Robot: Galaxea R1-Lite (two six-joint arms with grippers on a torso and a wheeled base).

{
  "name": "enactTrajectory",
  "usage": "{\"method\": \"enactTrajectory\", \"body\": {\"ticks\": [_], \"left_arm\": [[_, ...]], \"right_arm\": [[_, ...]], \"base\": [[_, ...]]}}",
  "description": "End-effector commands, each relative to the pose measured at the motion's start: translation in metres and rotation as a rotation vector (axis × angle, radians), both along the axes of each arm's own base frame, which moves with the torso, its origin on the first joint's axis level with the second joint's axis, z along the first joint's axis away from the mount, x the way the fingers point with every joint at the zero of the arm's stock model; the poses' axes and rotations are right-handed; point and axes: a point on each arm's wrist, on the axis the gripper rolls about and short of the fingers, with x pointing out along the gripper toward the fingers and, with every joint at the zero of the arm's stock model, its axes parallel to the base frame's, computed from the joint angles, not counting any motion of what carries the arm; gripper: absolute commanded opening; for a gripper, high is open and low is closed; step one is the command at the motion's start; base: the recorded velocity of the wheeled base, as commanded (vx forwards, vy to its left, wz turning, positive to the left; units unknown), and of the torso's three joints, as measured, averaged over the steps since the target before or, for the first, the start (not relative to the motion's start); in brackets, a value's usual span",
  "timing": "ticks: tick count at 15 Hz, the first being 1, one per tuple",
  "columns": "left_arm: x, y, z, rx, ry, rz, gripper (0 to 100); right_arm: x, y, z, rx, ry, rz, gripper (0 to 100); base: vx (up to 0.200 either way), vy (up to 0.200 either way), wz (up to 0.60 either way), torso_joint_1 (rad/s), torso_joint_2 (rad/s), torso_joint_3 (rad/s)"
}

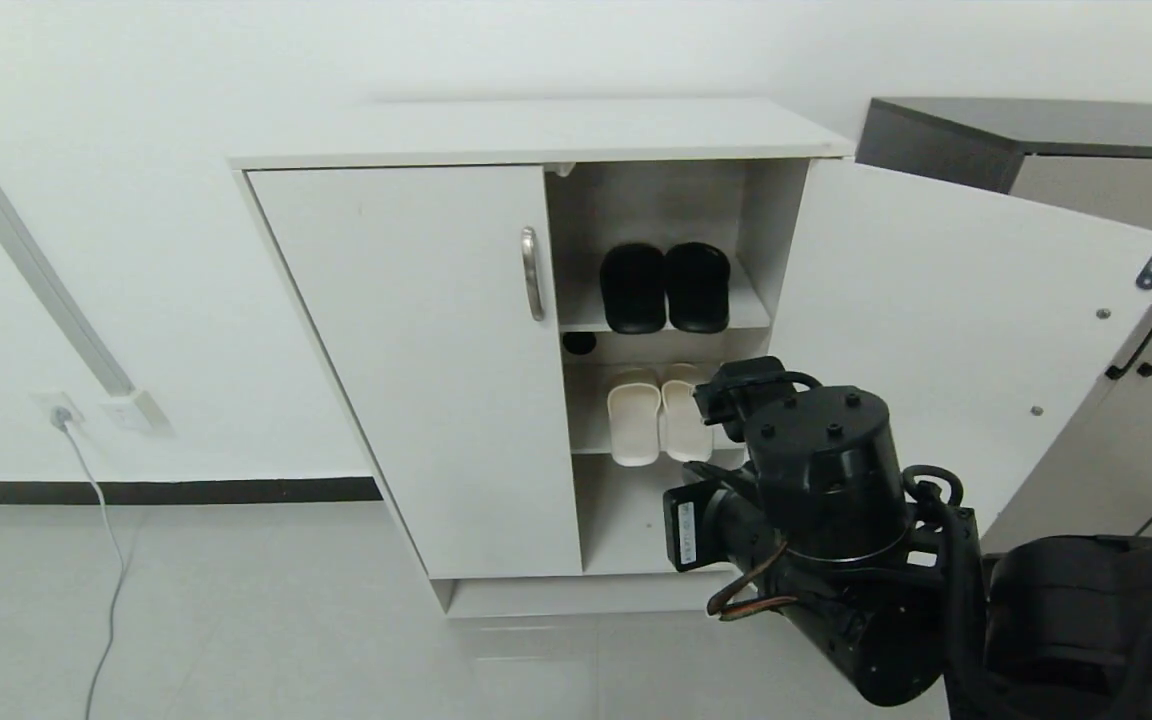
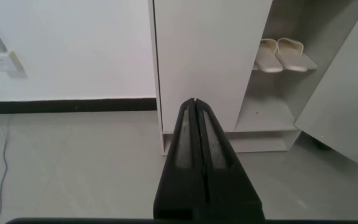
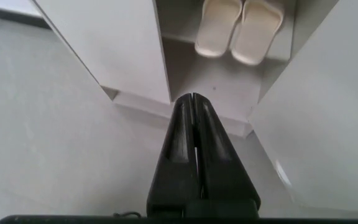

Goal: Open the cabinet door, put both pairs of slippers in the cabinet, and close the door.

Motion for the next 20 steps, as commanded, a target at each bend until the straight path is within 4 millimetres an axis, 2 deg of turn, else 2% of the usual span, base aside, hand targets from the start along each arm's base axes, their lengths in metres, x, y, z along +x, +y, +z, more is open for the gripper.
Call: {"method": "enactTrajectory", "body": {"ticks": [1, 6, 20], "left_arm": [[0.000, 0.000, 0.000, 0.000, 0.001, 0.001, 0], [0.000, 0.000, 0.000, 0.000, 0.001, 0.001, 0], [0.000, 0.000, 0.000, 0.000, 0.001, 0.001, 0]], "right_arm": [[0.003, 0.002, 0.000, 0.030, -0.027, -0.004, 0], [0.010, 0.003, -0.011, 0.012, -0.148, -0.002, 0], [0.009, 0.000, -0.017, -0.011, -0.134, 0.001, 0]], "base": [[0.000, 0.000, 0.00, 0.100, -0.47, -0.369], [0.000, 0.000, 0.00, 0.116, -0.46, -0.344], [0.000, 0.000, 0.00, 0.186, -0.50, -0.321]]}}
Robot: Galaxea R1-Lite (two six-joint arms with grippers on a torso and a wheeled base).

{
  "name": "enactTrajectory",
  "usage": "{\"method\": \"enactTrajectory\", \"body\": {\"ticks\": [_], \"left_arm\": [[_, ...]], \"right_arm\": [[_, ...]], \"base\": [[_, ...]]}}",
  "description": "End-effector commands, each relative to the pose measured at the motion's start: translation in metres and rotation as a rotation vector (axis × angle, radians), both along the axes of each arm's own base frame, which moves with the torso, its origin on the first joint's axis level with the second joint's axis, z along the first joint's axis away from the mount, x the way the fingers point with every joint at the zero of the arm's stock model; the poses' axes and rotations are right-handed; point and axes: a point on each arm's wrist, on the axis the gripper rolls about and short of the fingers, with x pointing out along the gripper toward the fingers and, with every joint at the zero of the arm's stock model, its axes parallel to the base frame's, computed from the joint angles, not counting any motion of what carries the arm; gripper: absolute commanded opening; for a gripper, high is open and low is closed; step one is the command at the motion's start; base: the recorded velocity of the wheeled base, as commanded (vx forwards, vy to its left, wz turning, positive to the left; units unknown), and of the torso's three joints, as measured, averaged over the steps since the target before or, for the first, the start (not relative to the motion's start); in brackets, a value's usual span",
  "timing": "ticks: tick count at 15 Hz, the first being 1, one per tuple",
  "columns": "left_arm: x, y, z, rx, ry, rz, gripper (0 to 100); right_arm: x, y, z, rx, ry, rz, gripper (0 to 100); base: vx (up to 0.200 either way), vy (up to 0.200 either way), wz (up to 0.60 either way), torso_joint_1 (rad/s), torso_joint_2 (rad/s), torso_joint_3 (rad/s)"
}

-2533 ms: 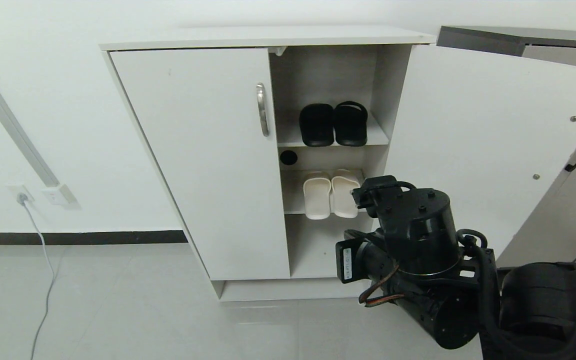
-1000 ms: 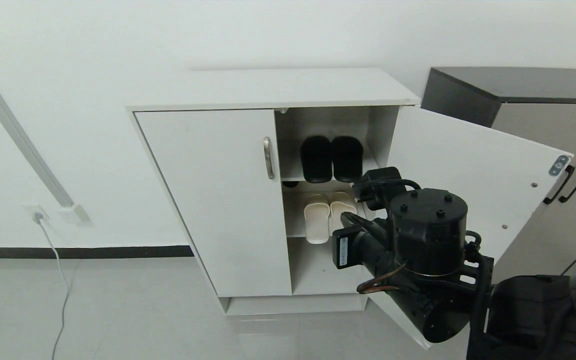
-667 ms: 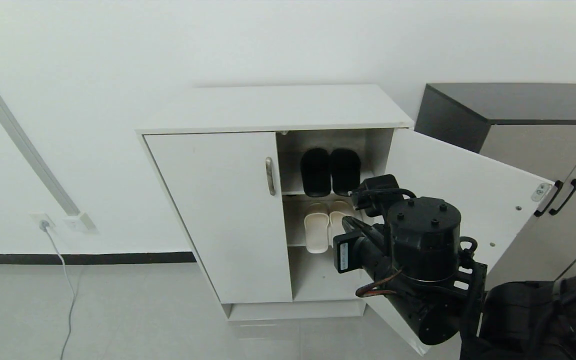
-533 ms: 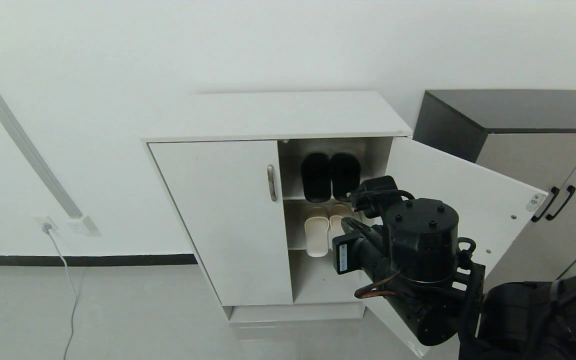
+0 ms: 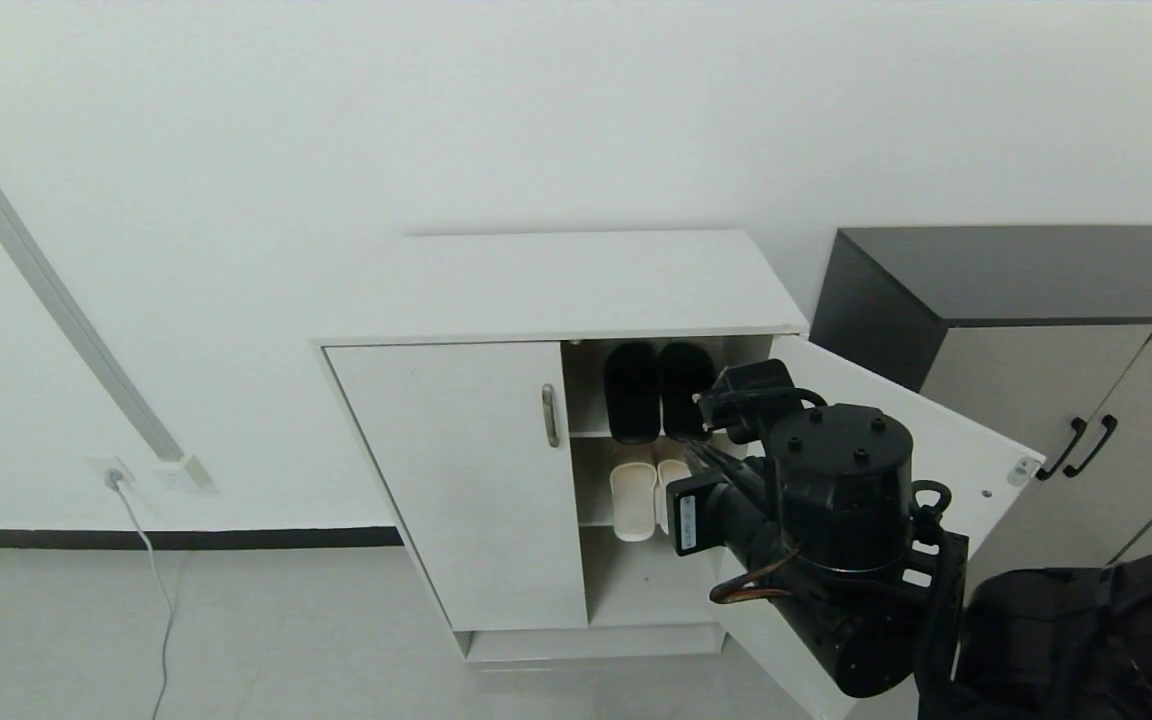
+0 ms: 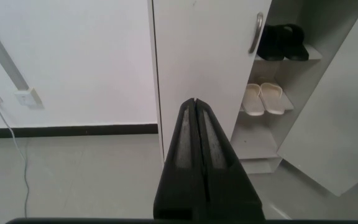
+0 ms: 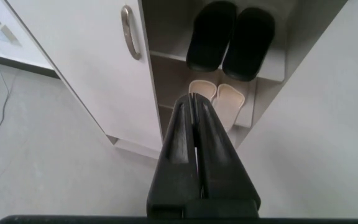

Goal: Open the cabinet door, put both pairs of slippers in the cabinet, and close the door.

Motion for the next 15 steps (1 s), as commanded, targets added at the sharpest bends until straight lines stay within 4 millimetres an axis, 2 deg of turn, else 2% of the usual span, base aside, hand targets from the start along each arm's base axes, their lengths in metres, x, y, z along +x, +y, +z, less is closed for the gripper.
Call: {"method": "enactTrajectory", "body": {"ticks": [1, 8, 13, 15], "left_arm": [[0.0001, 0.0000, 0.0000, 0.000, 0.001, 0.001, 0], [0.0001, 0.0000, 0.0000, 0.000, 0.001, 0.001, 0], [0.0001, 0.0000, 0.0000, 0.000, 0.001, 0.001, 0], [0.0001, 0.0000, 0.0000, 0.000, 0.001, 0.001, 0]], "right_arm": [[-0.0006, -0.0006, -0.0027, -0.009, 0.006, 0.001, 0], [0.0017, -0.0073, -0.0090, -0.022, 0.027, 0.024, 0], [0.0011, -0.0081, -0.0100, -0.025, 0.031, 0.028, 0], [0.0009, -0.0082, -0.0113, -0.029, 0.034, 0.028, 0]], "base": [[0.000, 0.000, 0.00, 0.242, -0.55, -0.325], [0.000, 0.000, 0.00, 0.237, -0.55, -0.307], [0.000, 0.000, 0.00, 0.008, -0.02, -0.013], [0.000, 0.000, -0.60, 0.000, 0.00, 0.005]]}}
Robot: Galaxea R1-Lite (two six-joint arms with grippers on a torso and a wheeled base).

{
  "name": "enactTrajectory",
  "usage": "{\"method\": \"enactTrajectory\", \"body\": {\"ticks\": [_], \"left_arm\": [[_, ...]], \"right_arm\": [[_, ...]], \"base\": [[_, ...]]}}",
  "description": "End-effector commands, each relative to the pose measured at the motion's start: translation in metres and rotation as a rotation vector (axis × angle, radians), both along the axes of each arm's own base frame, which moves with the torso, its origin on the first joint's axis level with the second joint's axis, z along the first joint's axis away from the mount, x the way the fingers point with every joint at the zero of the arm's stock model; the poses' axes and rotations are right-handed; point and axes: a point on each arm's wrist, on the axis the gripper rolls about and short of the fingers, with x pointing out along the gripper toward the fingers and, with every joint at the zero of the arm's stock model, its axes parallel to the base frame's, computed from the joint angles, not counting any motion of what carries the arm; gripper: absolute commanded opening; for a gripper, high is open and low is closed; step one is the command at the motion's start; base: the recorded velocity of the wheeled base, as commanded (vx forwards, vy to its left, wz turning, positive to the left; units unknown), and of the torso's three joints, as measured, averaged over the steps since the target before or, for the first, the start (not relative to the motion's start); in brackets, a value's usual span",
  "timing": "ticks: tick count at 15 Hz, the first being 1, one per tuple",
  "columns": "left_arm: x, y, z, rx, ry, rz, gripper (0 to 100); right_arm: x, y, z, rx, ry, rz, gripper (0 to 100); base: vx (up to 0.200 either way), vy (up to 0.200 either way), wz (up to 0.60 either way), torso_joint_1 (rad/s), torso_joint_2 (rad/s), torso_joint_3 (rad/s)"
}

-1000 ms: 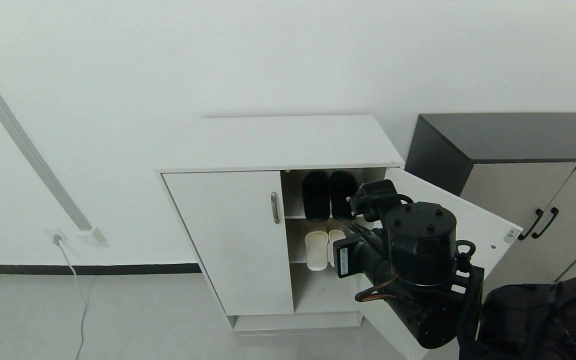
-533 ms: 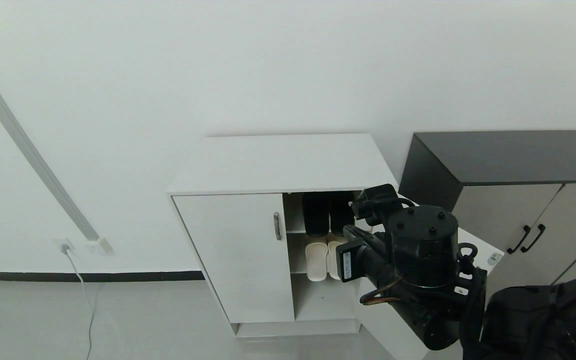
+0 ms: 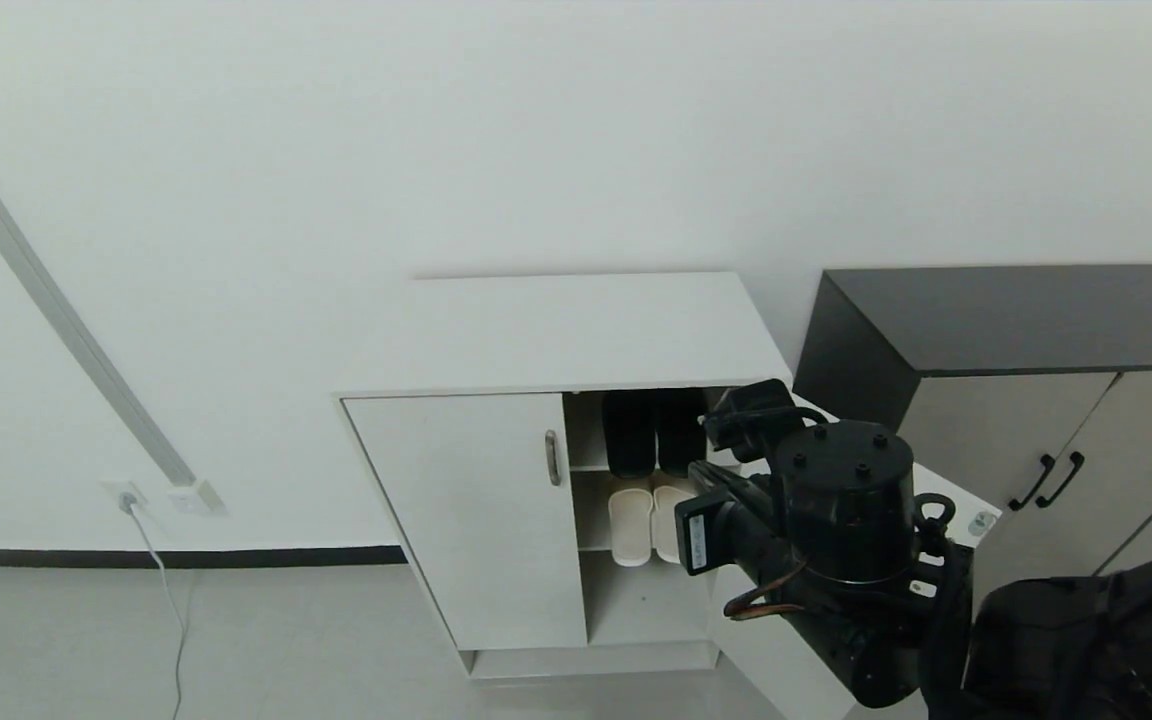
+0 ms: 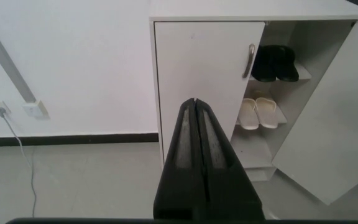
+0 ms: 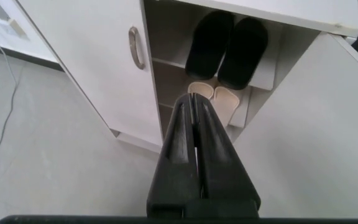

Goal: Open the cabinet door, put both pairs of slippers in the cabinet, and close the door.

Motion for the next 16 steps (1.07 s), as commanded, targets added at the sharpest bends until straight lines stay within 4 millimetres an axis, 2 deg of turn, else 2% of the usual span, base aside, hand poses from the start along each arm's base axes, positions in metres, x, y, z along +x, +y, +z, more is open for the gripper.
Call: {"method": "enactTrajectory", "body": {"ticks": [1, 4, 9, 16], "left_arm": [[0.000, 0.000, 0.000, 0.000, 0.001, 0.000, 0], [0.000, 0.000, 0.000, 0.001, 0.001, 0.000, 0], [0.000, 0.000, 0.000, 0.001, 0.001, 0.000, 0], [0.000, 0.000, 0.000, 0.001, 0.001, 0.000, 0]], "right_arm": [[0.000, 0.000, 0.000, -0.001, 0.001, 0.000, 0], [0.002, -0.001, -0.001, -0.008, -0.002, -0.007, 0], [0.006, -0.004, -0.003, -0.019, 0.000, -0.019, 0], [0.014, -0.008, -0.008, -0.034, 0.010, -0.047, 0]], "base": [[0.000, 0.000, -0.60, -0.007, -0.01, -0.002], [0.000, 0.000, -0.60, 0.014, 0.00, 0.001], [0.000, 0.000, 0.00, 0.000, 0.00, 0.000], [-0.200, 0.000, 0.00, -0.004, 0.00, 0.000]]}}
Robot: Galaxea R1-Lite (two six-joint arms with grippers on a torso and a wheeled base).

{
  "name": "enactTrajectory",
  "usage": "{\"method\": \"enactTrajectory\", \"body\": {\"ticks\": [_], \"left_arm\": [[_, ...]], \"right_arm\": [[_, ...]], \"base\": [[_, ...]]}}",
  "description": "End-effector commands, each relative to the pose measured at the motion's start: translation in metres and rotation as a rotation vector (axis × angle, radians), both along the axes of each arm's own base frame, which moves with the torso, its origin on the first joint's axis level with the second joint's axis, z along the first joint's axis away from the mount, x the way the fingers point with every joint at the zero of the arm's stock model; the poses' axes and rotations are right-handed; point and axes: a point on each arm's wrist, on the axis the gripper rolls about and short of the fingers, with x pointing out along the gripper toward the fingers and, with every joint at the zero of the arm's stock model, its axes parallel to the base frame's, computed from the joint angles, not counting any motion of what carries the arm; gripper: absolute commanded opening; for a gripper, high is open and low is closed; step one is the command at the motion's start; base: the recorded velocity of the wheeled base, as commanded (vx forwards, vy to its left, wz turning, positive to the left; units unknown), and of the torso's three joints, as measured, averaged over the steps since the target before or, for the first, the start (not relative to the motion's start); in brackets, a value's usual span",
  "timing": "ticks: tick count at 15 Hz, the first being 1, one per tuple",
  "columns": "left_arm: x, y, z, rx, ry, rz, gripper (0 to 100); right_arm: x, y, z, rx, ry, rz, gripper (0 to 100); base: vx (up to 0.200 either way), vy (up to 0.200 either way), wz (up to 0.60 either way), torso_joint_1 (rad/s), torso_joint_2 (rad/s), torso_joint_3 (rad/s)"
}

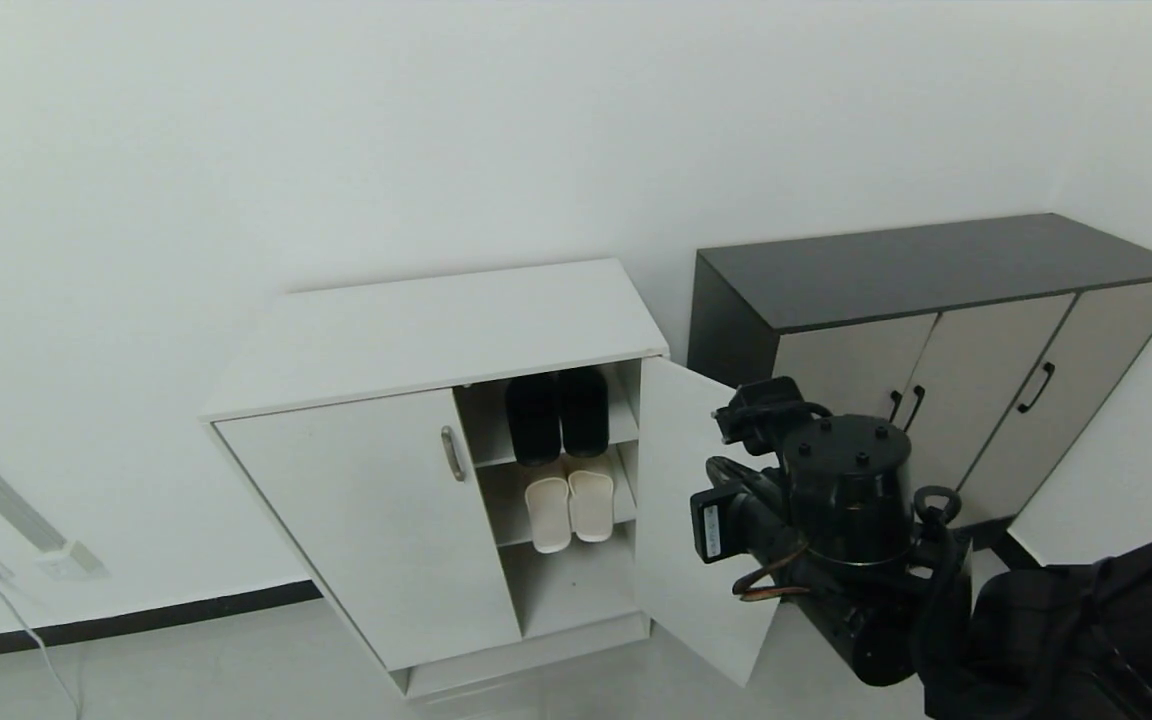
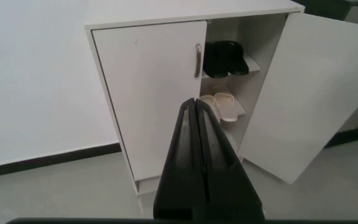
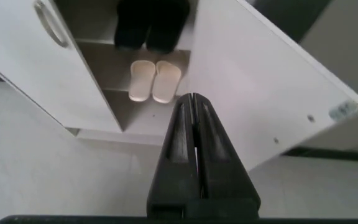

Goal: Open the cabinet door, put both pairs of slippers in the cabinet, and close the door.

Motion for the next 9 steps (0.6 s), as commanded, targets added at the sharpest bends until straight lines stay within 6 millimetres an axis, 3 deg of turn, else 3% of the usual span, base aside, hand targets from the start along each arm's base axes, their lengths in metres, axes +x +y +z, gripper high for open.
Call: {"method": "enactTrajectory", "body": {"ticks": [1, 7, 9], "left_arm": [[0.000, 0.000, 0.000, 0.000, 0.001, 0.001, 0], [0.000, 0.000, 0.000, 0.006, 0.001, 0.001, 0], [0.000, 0.000, 0.000, 0.003, 0.001, 0.001, 0]], "right_arm": [[0.002, 0.000, -0.002, -0.003, 0.003, -0.005, 0], [0.018, -0.005, -0.008, -0.019, 0.007, -0.045, 0], [0.031, -0.006, -0.005, -0.002, -0.005, -0.074, 0]], "base": [[0.000, 0.000, 0.00, 0.000, 0.00, 0.000], [0.000, 0.000, 0.00, 0.000, 0.00, 0.000], [0.000, 0.000, 0.00, 0.000, 0.00, 0.000]]}}
